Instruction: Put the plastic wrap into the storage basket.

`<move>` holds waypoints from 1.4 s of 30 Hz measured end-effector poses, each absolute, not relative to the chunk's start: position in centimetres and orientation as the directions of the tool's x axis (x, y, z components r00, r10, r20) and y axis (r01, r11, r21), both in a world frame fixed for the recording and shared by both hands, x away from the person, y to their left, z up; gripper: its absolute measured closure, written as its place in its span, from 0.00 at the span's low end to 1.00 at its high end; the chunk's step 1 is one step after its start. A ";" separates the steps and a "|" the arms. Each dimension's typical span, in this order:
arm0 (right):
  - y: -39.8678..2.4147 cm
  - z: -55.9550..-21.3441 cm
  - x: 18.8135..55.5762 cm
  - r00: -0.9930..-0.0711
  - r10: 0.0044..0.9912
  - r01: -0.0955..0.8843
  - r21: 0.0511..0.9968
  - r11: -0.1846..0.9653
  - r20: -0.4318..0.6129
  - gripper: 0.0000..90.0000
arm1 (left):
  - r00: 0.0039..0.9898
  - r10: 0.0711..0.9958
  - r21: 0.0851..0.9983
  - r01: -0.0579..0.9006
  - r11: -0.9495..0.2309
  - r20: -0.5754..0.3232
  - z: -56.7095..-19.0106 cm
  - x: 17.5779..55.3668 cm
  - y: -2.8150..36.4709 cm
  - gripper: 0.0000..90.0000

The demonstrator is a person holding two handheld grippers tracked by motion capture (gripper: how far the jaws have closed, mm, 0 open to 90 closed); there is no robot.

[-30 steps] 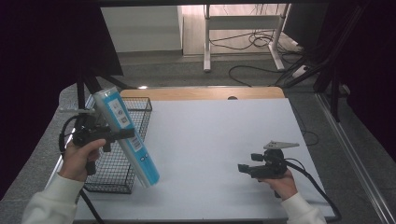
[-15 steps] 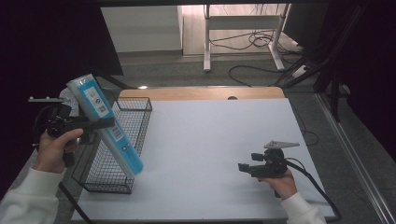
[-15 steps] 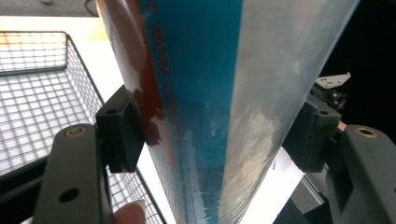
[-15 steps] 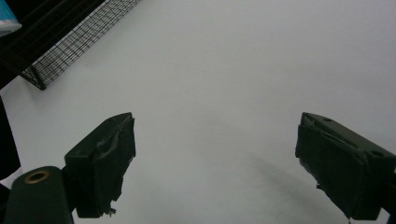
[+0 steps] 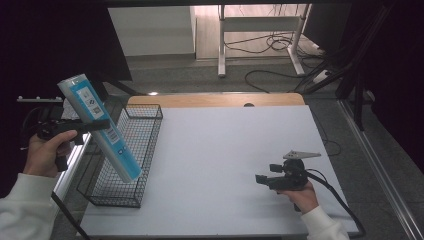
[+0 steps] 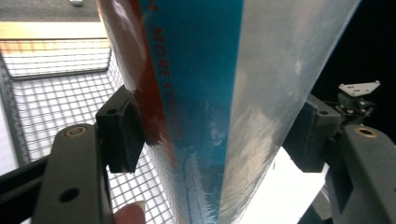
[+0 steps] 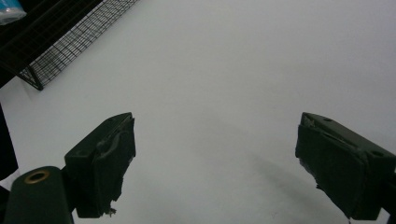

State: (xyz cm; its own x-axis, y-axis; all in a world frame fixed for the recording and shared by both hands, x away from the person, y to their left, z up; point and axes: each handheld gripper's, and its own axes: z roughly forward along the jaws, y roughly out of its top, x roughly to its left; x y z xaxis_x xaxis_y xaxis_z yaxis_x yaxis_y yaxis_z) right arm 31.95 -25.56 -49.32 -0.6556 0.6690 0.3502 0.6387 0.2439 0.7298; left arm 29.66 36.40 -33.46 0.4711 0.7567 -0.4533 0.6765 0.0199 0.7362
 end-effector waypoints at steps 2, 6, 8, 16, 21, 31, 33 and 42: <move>-25.6 -49.3 32.0 -0.655 0.670 0.639 0.729 0.245 0.349 0.14 | 0.463 0.764 0.733 0.680 0.020 -0.450 -33.6 29.7 36.8 0.36; -25.6 -49.4 32.0 -0.654 0.671 0.640 0.728 0.245 0.349 0.14 | 0.442 0.780 0.726 0.687 0.023 -0.443 -34.0 29.7 37.5 0.35; -25.6 -49.4 32.0 -0.655 0.672 0.639 0.729 0.246 0.347 0.14 | 0.431 0.786 0.719 0.695 0.023 -0.442 -34.4 29.8 37.8 0.36; -25.6 -49.5 32.0 -0.650 0.678 0.642 0.726 0.247 0.345 0.14 | 0.395 0.814 0.688 0.726 0.007 -0.426 -36.4 30.3 38.1 0.36; -25.7 -49.6 32.1 -0.647 0.680 0.644 0.724 0.246 0.344 0.14 | 0.391 0.823 0.669 0.743 -0.018 -0.412 -37.6 30.6 37.9 0.36; -25.8 -49.6 32.1 -0.642 0.684 0.647 0.723 0.240 0.347 0.14 | 0.382 0.830 0.619 0.784 -0.058 -0.406 -39.9 31.7 36.9 0.36; -25.8 -49.6 32.1 -0.641 0.684 0.648 0.723 0.240 0.348 0.14 | 0.379 0.831 0.617 0.785 -0.056 -0.408 -40.3 32.1 36.7 0.35; -25.9 -49.7 32.2 -0.637 0.687 0.649 0.724 0.234 0.350 0.14 | 0.348 0.838 0.615 0.789 -0.020 -0.419 -41.1 33.9 35.7 0.35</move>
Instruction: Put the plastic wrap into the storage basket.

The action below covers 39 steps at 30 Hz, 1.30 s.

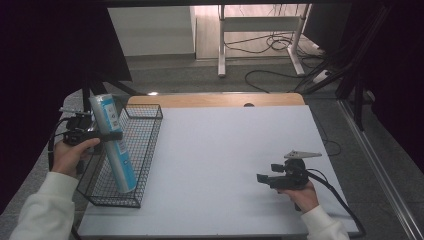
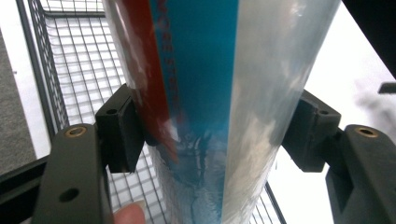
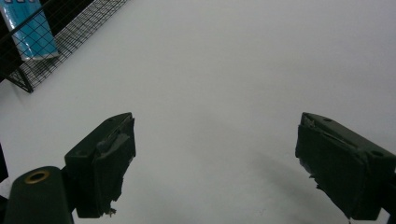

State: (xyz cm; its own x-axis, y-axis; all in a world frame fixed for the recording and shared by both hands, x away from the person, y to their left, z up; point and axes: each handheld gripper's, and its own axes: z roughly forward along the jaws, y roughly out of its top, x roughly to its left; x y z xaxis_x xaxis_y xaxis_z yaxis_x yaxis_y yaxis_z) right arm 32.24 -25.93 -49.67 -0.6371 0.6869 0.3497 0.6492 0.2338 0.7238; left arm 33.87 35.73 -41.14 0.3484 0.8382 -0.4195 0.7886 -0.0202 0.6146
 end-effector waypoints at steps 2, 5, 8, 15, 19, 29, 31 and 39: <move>-25.9 -49.7 32.2 -0.636 0.687 0.650 0.723 0.233 0.350 0.14 | 0.337 0.843 0.616 0.787 -0.009 -0.418 -41.5 34.5 35.3 0.35; -26.0 -49.7 32.2 -0.636 0.688 0.649 0.724 0.232 0.350 0.14 | 0.312 0.854 0.612 0.791 0.010 -0.417 -42.0 35.6 34.5 0.35; -26.0 -49.7 32.3 -0.635 0.690 0.650 0.723 0.234 0.347 0.14 | 0.289 0.862 0.604 0.797 0.025 -0.416 -42.7 36.6 33.9 0.35; -26.0 -49.8 32.3 -0.636 0.689 0.652 0.719 0.239 0.348 0.14 | 0.214 0.885 0.563 0.824 0.064 -0.413 -44.3 38.7 32.5 0.35; -26.0 -49.8 32.4 -0.636 0.690 0.651 0.721 0.239 0.345 0.14 | 0.186 0.903 0.545 0.836 0.061 -0.388 -44.8 39.6 31.7 0.35; -25.9 -50.0 32.5 -0.632 0.694 0.654 0.718 0.239 0.345 0.14 | 0.124 0.924 0.495 0.865 0.079 -0.363 -47.0 41.9 30.1 0.35; -25.9 -50.0 32.5 -0.632 0.694 0.655 0.716 0.241 0.345 0.14 | 0.105 0.927 0.483 0.871 0.090 -0.360 -47.5 42.2 30.0 0.35; -25.9 -50.0 32.6 -0.630 0.697 0.656 0.716 0.239 0.344 0.14 | 0.089 0.937 0.462 0.883 0.083 -0.338 -48.2 42.8 29.8 0.35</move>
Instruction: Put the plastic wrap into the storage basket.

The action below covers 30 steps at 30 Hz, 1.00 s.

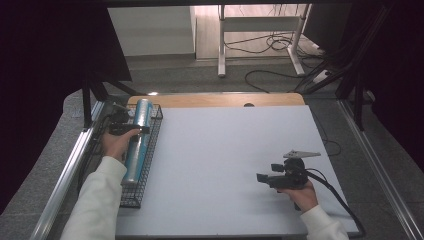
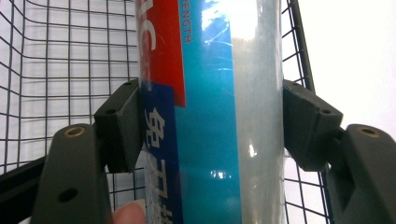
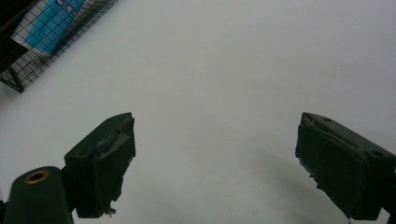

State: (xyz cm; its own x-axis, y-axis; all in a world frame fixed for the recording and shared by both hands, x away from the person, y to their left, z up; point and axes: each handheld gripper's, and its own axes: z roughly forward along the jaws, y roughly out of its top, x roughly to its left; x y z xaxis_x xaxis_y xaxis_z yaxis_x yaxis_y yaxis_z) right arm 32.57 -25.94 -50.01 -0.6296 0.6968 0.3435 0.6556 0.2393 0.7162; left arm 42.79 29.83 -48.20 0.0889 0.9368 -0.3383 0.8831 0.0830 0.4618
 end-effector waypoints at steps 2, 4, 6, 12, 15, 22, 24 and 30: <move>-25.9 -50.0 32.6 -0.630 0.697 0.655 0.716 0.240 0.343 0.14 | 0.088 0.938 0.464 0.882 0.083 -0.335 -48.2 42.8 29.7 0.35; -25.9 -50.0 32.6 -0.630 0.697 0.655 0.716 0.241 0.342 0.14 | 0.092 0.938 0.466 0.881 0.080 -0.334 -48.2 42.8 29.7 0.34; -25.9 -50.0 32.6 -0.630 0.697 0.655 0.716 0.240 0.343 0.14 | 0.095 0.939 0.467 0.881 0.075 -0.332 -48.2 42.7 29.8 0.34; -25.9 -50.0 32.5 -0.629 0.697 0.656 0.716 0.239 0.344 0.14 | 0.116 0.948 0.469 0.883 0.039 -0.296 -48.3 42.5 29.4 0.32; -25.9 -50.0 32.5 -0.630 0.697 0.655 0.717 0.239 0.343 0.14 | 0.128 0.951 0.431 0.902 0.006 -0.283 -48.8 42.5 29.1 0.31; -25.9 -50.0 32.5 -0.628 0.699 0.655 0.717 0.237 0.343 0.14 | 0.113 0.950 0.412 0.911 0.018 -0.291 -48.7 42.4 29.2 0.34; -26.0 -49.9 32.5 -0.626 0.701 0.655 0.718 0.235 0.342 0.14 | 0.117 0.943 0.390 0.921 0.015 -0.312 -48.5 42.3 29.4 0.34; -26.0 -49.9 32.6 -0.626 0.699 0.655 0.719 0.233 0.344 0.14 | 0.145 0.932 0.390 0.921 -0.005 -0.331 -46.8 41.3 29.6 0.35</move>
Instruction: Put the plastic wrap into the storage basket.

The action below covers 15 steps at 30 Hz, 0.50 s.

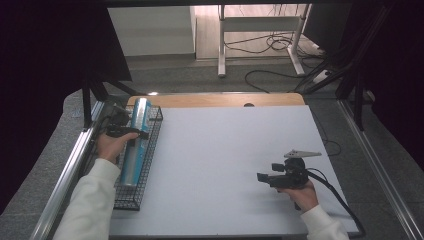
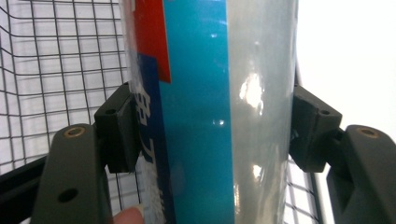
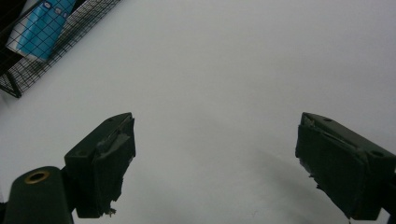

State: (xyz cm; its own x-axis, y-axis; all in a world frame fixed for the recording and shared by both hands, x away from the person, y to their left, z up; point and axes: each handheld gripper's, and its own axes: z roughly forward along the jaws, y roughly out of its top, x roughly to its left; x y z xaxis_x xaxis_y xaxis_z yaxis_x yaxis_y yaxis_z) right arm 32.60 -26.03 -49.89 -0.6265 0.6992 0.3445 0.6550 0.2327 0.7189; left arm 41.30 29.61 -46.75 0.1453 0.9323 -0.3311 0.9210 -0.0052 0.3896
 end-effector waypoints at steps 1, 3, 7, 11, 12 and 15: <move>-26.0 -49.9 32.6 -0.626 0.699 0.655 0.719 0.232 0.346 0.14 | 0.151 0.933 0.377 0.926 -0.018 -0.326 -46.5 41.1 29.6 0.35; -26.0 -49.8 32.5 -0.625 0.699 0.655 0.720 0.227 0.348 0.14 | 0.149 0.938 0.345 0.938 -0.034 -0.313 -46.6 41.0 29.6 0.35; -26.1 -49.6 32.5 -0.623 0.700 0.654 0.724 0.220 0.349 0.14 | 0.148 0.953 0.322 0.945 -0.058 -0.263 -47.8 40.7 29.6 0.35; -26.1 -49.7 32.6 -0.621 0.703 0.655 0.722 0.222 0.347 0.14 | 0.117 0.950 0.316 0.949 -0.020 -0.291 -49.3 40.9 29.8 0.35; -26.1 -49.8 32.6 -0.622 0.702 0.656 0.721 0.224 0.347 0.14 | 0.114 0.949 0.316 0.949 -0.016 -0.294 -49.5 41.0 29.8 0.35; -26.1 -49.9 32.7 -0.621 0.705 0.657 0.718 0.230 0.343 0.14 | 0.108 0.950 0.308 0.951 -0.013 -0.294 -50.4 41.3 29.6 0.35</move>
